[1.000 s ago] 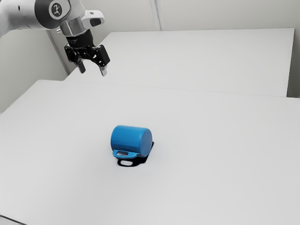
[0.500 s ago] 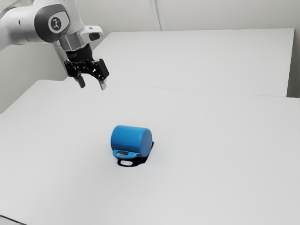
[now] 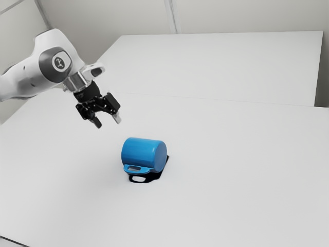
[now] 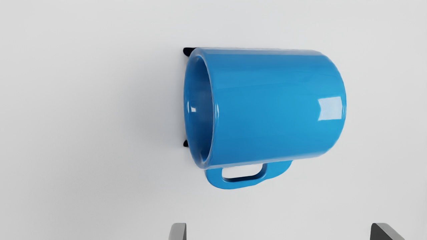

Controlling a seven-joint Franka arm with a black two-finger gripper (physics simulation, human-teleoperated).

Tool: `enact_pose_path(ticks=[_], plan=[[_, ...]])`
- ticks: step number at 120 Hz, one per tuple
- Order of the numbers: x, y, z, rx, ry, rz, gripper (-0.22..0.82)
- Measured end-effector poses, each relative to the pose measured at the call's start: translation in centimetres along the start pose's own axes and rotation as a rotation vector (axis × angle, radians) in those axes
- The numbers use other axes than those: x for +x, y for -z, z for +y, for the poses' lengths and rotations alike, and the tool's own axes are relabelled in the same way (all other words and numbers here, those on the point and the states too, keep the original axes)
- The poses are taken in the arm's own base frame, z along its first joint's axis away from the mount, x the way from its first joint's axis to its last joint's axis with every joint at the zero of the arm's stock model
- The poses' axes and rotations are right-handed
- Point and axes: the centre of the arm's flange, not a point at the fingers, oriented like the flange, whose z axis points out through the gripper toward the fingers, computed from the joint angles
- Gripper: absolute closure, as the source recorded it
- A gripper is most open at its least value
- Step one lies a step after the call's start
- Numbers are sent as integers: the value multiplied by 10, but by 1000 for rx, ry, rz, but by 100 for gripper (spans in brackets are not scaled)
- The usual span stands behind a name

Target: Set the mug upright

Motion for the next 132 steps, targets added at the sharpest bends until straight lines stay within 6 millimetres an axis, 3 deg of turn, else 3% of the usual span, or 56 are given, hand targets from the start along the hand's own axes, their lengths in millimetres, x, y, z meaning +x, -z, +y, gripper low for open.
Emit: enact_pose_path(ticks=[43,74,98,132], plan=[[-4,-73,-43,-251,38,59,0],[6,-105,-71,-362,24,113,0],[11,-137,-68,-458,-13,143,0],[6,-164,-68,-619,-18,221,1]])
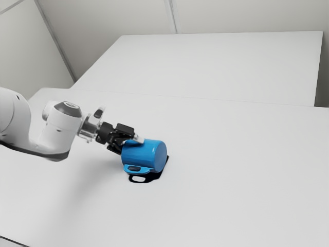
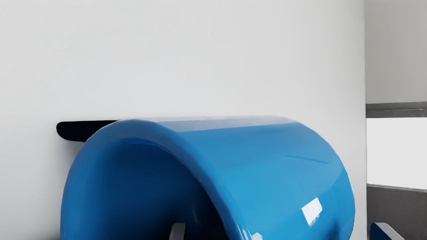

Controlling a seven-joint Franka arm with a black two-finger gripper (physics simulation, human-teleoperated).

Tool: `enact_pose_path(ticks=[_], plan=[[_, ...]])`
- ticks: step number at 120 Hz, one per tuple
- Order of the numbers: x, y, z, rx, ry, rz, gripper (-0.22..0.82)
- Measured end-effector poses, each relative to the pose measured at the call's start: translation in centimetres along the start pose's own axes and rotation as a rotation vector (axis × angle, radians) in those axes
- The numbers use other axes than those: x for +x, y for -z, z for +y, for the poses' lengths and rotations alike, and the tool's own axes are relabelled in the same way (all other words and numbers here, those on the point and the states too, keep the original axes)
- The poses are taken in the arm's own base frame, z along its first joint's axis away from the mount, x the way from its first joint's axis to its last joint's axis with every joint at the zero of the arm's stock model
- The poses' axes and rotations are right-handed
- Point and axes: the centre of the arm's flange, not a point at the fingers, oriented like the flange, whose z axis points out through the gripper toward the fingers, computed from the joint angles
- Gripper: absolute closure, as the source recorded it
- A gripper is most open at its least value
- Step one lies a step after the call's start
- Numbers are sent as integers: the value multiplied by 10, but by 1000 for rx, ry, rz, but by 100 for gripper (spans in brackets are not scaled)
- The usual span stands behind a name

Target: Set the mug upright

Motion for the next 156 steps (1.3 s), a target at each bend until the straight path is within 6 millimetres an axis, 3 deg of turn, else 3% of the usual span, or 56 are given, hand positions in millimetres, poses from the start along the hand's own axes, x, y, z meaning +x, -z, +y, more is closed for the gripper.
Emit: enact_pose_path(ticks=[11,34,56,86,100,114,140,156], plan=[[0,-2,3,-47,-22,21,12],[2,-1,12,-93,-98,43,51],[5,8,35,-100,-191,69,70],[9,40,96,-38,-392,78,77],[22,58,141,98,-541,-15,78],[18,68,181,271,-645,-132,79],[2,69,206,583,-658,-299,79],[-9,61,205,744,-611,-356,79]])
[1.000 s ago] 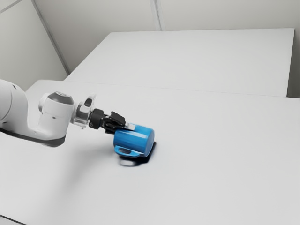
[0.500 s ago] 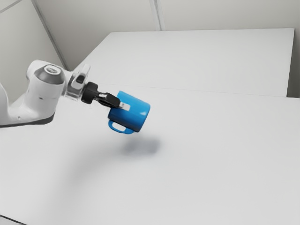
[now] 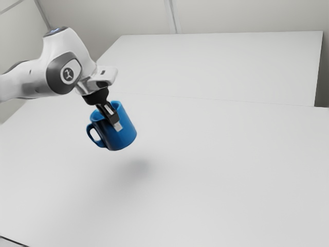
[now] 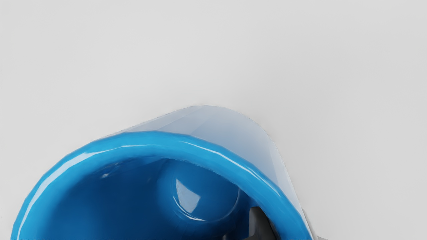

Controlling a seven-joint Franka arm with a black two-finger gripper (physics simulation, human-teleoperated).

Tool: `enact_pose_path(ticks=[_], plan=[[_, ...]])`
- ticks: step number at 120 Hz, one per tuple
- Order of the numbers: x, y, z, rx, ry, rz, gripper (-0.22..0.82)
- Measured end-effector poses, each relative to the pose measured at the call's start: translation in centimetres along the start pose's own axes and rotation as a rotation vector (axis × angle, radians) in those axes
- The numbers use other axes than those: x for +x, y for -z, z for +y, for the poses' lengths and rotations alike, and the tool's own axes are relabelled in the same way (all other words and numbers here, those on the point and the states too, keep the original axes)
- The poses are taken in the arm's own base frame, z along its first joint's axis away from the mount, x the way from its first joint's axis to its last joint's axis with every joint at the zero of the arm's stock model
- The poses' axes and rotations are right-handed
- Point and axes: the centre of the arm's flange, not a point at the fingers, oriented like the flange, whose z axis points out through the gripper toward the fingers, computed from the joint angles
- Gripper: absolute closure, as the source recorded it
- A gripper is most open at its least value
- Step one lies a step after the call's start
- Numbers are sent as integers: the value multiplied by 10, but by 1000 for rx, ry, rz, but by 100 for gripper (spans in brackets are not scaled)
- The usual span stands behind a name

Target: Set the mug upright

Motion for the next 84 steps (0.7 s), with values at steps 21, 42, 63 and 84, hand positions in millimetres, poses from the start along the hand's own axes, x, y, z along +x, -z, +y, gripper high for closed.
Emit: enact_pose_path(ticks=[21,42,63,84], plan=[[-26,-31,6,91,108,-73,78],[-47,-71,7,142,210,-70,78],[-57,-93,3,184,291,-24,78],[-58,-111,-2,210,350,27,78]])
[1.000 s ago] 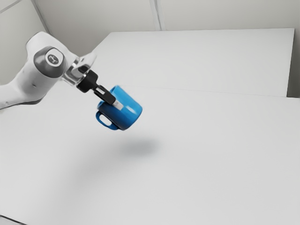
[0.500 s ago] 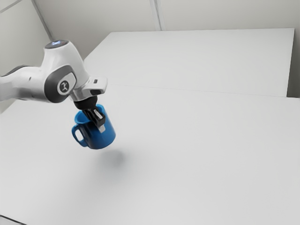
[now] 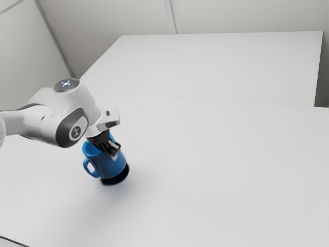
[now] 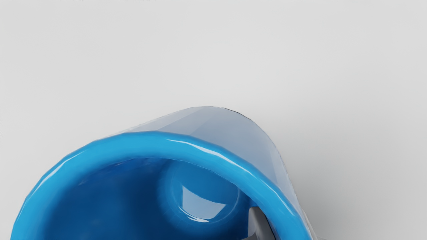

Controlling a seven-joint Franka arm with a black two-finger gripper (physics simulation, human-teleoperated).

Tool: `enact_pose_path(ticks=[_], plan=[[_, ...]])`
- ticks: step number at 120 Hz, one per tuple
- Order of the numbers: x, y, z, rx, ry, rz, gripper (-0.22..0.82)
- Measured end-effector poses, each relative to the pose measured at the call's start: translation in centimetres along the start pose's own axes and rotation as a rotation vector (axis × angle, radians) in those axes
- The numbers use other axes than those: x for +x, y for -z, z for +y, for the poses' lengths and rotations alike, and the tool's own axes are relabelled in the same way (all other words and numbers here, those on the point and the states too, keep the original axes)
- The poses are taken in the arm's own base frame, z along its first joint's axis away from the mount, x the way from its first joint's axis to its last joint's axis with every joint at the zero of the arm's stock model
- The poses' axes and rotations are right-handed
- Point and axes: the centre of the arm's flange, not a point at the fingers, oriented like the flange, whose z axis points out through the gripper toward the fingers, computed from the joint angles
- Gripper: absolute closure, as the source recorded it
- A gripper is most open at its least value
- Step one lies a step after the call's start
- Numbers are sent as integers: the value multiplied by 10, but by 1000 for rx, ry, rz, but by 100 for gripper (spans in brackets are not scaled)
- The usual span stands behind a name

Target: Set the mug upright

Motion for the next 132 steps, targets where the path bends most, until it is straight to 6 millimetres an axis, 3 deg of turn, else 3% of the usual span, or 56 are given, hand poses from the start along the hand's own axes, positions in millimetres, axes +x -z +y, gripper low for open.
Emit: enact_pose_path(ticks=[40,71,84,96,117,132], plan=[[7,-23,0,-5,94,21,77],[11,-14,1,-15,124,52,36],[22,7,0,-15,128,80,22],[43,44,-4,-20,142,94,14],[72,103,-8,-50,181,40,6],[87,127,-8,-70,197,-21,3]])
